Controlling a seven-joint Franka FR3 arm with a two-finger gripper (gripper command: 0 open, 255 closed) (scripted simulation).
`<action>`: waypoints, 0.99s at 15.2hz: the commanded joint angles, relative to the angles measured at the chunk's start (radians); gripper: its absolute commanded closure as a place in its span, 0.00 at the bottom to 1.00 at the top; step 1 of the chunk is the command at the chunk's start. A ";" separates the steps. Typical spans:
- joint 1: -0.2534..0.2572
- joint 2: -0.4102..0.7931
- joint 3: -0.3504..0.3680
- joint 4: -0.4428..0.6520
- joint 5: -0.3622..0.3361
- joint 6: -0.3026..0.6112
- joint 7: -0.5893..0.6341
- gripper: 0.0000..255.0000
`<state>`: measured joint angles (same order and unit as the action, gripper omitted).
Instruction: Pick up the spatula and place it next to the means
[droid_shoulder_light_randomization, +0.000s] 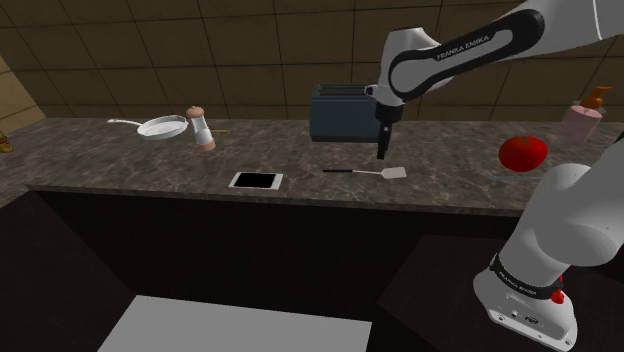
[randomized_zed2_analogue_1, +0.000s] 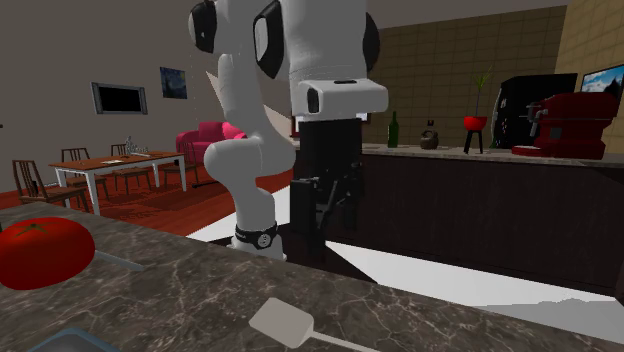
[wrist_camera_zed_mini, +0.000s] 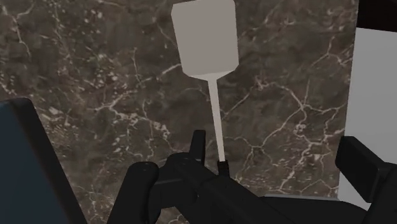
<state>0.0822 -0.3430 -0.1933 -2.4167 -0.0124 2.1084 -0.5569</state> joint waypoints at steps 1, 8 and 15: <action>0.010 0.072 -0.015 0.018 0.006 0.061 -0.055 0.00; 0.034 0.261 -0.029 0.066 0.047 0.212 -0.173 0.00; 0.036 0.314 -0.029 0.042 0.067 0.288 -0.187 0.00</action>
<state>0.1190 -0.0347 -0.2216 -2.3728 0.0520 2.3881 -0.7404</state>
